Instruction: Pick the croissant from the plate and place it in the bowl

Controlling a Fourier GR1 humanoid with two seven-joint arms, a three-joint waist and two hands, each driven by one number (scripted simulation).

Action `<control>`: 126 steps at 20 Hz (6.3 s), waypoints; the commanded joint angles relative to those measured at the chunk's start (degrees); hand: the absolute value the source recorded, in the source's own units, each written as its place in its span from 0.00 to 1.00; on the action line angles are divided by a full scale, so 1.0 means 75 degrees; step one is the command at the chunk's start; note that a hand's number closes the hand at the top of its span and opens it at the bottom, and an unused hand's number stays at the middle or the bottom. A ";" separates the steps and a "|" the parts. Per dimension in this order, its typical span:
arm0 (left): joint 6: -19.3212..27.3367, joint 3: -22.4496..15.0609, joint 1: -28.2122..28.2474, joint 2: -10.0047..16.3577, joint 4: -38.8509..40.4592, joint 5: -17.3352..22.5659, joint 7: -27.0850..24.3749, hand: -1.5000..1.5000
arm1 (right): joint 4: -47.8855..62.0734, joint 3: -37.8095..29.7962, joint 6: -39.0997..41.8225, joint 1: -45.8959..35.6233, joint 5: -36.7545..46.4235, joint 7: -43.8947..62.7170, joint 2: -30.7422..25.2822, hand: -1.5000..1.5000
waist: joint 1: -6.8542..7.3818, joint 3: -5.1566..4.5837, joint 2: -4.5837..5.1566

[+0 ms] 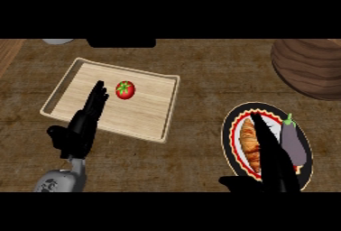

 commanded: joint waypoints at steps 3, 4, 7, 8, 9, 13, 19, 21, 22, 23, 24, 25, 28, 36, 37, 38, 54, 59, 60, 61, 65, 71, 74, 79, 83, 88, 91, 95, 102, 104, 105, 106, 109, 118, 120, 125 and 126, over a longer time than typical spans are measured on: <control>-0.0011 0.0126 -0.0353 -0.0133 -0.0042 -0.0169 0.0495 0.50 | 0.0576 -0.0931 0.0013 -0.0194 -0.0768 -0.0776 -0.0267 0.00 | -0.0004 0.0001 0.0001; -0.0007 -0.0024 0.0048 -0.0307 0.0174 -0.0319 -0.0243 0.50 | 0.1167 -0.0702 -0.0390 -0.0384 -0.0485 -0.0798 0.0124 0.00 | 0.0007 0.0000 0.0003; 0.0124 0.0083 -0.0467 -0.0485 0.0357 -0.0381 0.0194 0.50 | 0.1312 -0.0735 -0.0512 -0.0280 -0.0474 -0.1175 0.0098 0.00 | -0.0006 0.0000 0.0003; -0.0145 0.0310 -0.0315 -0.0210 0.0336 -0.0228 0.0016 0.50 | 0.1751 -0.1064 -0.0576 -0.0246 -0.0791 -0.1563 -0.0042 0.00 | 0.0001 0.0001 0.0004; -0.0047 0.0175 -0.0195 -0.0369 0.0133 -0.0345 0.0146 0.50 | 0.1872 -0.1077 -0.0680 -0.0627 -0.0555 -0.1453 0.0098 0.00 | 0.0008 0.0000 0.0002; -0.0158 0.0080 0.0095 -0.0278 -0.0567 -0.0270 0.0439 0.50 | 0.2095 -0.1227 -0.0584 -0.0723 0.0091 -0.0916 -0.0147 0.00 | 0.0045 0.0001 0.0000; -0.0590 0.0549 -0.0126 -0.0048 -0.0119 -0.0027 0.0151 0.50 | 0.2525 -0.0789 -0.0969 -0.0248 0.0921 -0.0861 0.0023 0.00 | 0.0011 -0.0001 0.0000; -0.0147 0.0145 0.0351 -0.0470 -0.0174 -0.0476 0.0031 0.50 | 0.2996 -0.1150 -0.0824 -0.0622 0.0434 -0.1243 -0.0045 0.00 | 0.0021 0.0001 0.0001; -0.0543 0.0512 -0.0253 -0.0087 -0.0225 -0.0144 0.0509 0.50 | 0.3034 -0.1136 -0.0809 -0.0616 0.0253 -0.1315 0.0051 0.00 | 0.0013 0.0001 0.0002; -0.0382 0.0030 0.0513 -0.0339 -0.0698 -0.0410 0.0213 0.50 | 0.3318 -0.1509 -0.0783 -0.0617 -0.0083 -0.1821 -0.0314 0.00 | 0.0038 0.0003 -0.0001; -0.0061 0.0131 -0.0162 -0.0568 0.0094 -0.0615 0.0014 0.50 | 0.3200 -0.1393 -0.0618 -0.0519 -0.0030 -0.1764 -0.0326 0.00 | -0.0003 0.0001 0.0006; -0.0473 0.0617 -0.0217 -0.0213 0.0188 -0.0140 0.0068 0.50 | 0.2614 -0.1114 -0.0283 -0.0417 0.0219 -0.1569 -0.0441 1.00 | -0.0008 -0.0002 0.0003; -0.0533 0.0402 -0.0070 -0.0258 0.0001 -0.0168 0.0065 0.50 | 0.3484 -0.0845 0.0173 -0.1144 0.0510 -0.1859 -0.0730 1.00 | 0.0078 -0.0002 0.0021; -0.0536 0.0482 0.0036 -0.0219 -0.0024 -0.0248 -0.0027 0.50 | 0.3513 -0.0662 -0.0106 -0.0957 0.0457 -0.2255 -0.0332 1.00 | 0.0046 0.0000 0.0005; -0.0377 0.0330 0.0036 -0.0335 -0.0329 -0.0348 0.0335 0.50 | 0.3364 -0.0369 -0.0256 -0.0446 0.0684 -0.2278 -0.0293 1.00 | 0.0032 0.0002 -0.0007; -0.0311 0.0330 -0.0174 -0.0364 -0.0485 -0.0338 0.0668 0.50 | 0.3541 -0.0372 -0.0449 -0.0607 0.0631 -0.2443 -0.0145 1.00 | 0.0048 0.0005 -0.0003; -0.0350 0.0545 0.0007 -0.0285 -0.0084 -0.0319 0.0122 0.50 | 0.1055 -0.4126 0.4716 -0.1005 -0.6891 -0.8294 -0.3455 1.00 | -0.0152 -0.0003 -0.0041; -0.0527 0.0787 -0.0399 -0.0192 0.0646 -0.0245 -0.0160 0.50 | 0.0119 -0.5023 0.4660 -0.1210 -0.7604 -0.6908 -0.3778 1.00 | -0.0099 -0.0011 -0.0008; -0.0261 0.0464 -0.0113 -0.0406 0.0197 -0.0532 -0.0088 0.50 | -0.0255 -0.5323 0.4709 -0.0994 -0.7929 -0.6628 -0.3856 1.00 | -0.0099 -0.0009 -0.0025; -0.0266 0.0443 -0.0303 -0.0445 0.0106 -0.0478 0.0171 0.50 | -0.0002 -0.5726 0.4911 -0.1162 -0.8172 -0.6505 -0.4247 1.00 | -0.0087 -0.0007 -0.0021; -0.0373 0.0448 -0.0313 -0.0435 0.0162 -0.0453 0.0303 0.50 | 0.0616 -0.5818 0.4647 -0.2377 -0.8515 -0.5172 -0.4574 1.00 | 0.0015 -0.0006 -0.0002; -0.0444 0.0493 -0.0261 -0.0412 0.0234 -0.0506 0.0070 0.50 | 0.1747 -0.5610 0.4266 -0.3996 -0.8451 -0.4240 -0.5010 1.00 | 0.0074 -0.0005 0.0012; -0.0381 0.0356 -0.0400 -0.0454 0.0076 -0.0651 0.0299 0.50 | 0.2430 -0.5102 0.3949 -0.5005 -0.7777 -0.3974 -0.5208 1.00 | 0.0153 -0.0005 0.0025; -0.0353 0.0399 -0.0834 -0.0628 0.0386 -0.0597 0.0327 0.50 | 0.3911 -0.4645 0.3791 -0.5536 -0.6439 -0.4865 -0.5207 1.00 | 0.0164 -0.0001 0.0060; -0.0659 0.0444 -0.0194 -0.0363 -0.0130 -0.0426 0.0201 0.50 | 0.4614 -0.4261 0.3242 -0.5790 -0.5082 -0.5578 -0.5494 1.00 | 0.0250 0.0000 0.0060; -0.0624 0.0484 -0.0369 -0.0440 0.0111 -0.0436 0.0148 0.50 | 0.6790 -0.3870 0.2234 -0.6345 -0.3748 -0.7266 -0.5455 1.00 | 0.0294 0.0005 0.0093; -0.0445 0.0278 -0.0245 -0.0520 -0.0212 -0.0689 0.0334 0.50 | 0.8049 -0.3773 0.1569 -0.6561 -0.3315 -0.7897 -0.5132 1.00 | 0.0282 0.0009 0.0082; -0.0366 0.0206 -0.0248 -0.0762 0.0076 -0.0682 0.0138 0.50 | 0.9754 -0.3667 0.0931 -0.7444 -0.2717 -0.8343 -0.5052 1.00 | 0.0339 0.0009 0.0107; -0.0518 0.0274 -0.0303 -0.0637 0.0216 -0.0668 -0.0090 0.50 | 1.1973 -0.3792 0.0357 -0.7948 -0.2222 -0.9478 -0.5343 1.00 | 0.0468 0.0021 0.0181; -0.0552 0.0345 -0.0700 -0.0644 0.0137 -0.0546 0.0200 0.50 | 1.2277 -0.3615 0.0670 -0.7787 -0.2132 -0.9559 -0.5174 1.00 | 0.0620 0.0038 0.0271; -0.0373 0.0058 -0.0657 -0.0864 -0.0054 -0.0744 0.0359 0.50 | 1.2556 -0.3987 0.1312 -0.8063 -0.2539 -0.9404 -0.5382 1.00 | 0.0544 0.0037 0.0213; -0.0542 0.0100 -0.0318 -0.0752 0.0231 -0.0704 -0.0056 0.50 | 1.2761 -0.3913 0.1172 -0.7895 -0.2414 -0.9494 -0.5300 1.00 | 0.0586 0.0036 0.0254; -0.0642 0.0182 -0.0436 -0.0705 0.0229 -0.0580 0.0012 0.50 | 1.3087 -0.3776 0.2127 -0.8103 -0.2368 -0.9793 -0.5309 0.00 | 0.0611 0.0037 0.0252; -0.0689 0.0426 -0.0595 -0.0511 0.0247 -0.0531 -0.0046 0.50 | 1.3551 -0.4854 0.3010 -0.8390 -0.3373 -1.1245 -0.5699 0.00 | 0.0521 0.0049 0.0236; -0.0434 0.0241 -0.0341 -0.0765 0.0098 -0.0668 0.0035 0.50 | 1.3671 -0.5168 0.2965 -0.8447 -0.3659 -1.1194 -0.5704 0.00 | 0.0476 0.0042 0.0186; -0.0509 0.0221 -0.0501 -0.0717 0.0047 -0.0667 0.0196 0.50 | 1.4029 -0.5550 0.3592 -0.8856 -0.4019 -1.0456 -0.6093 0.00 | 0.0522 0.0040 0.0204; -0.0663 0.0393 -0.0564 -0.0570 0.0174 -0.0527 0.0103 0.50 | 1.4070 -0.5550 0.4036 -0.8854 -0.4028 -1.0412 -0.6381 0.00 | 0.0495 0.0039 0.0216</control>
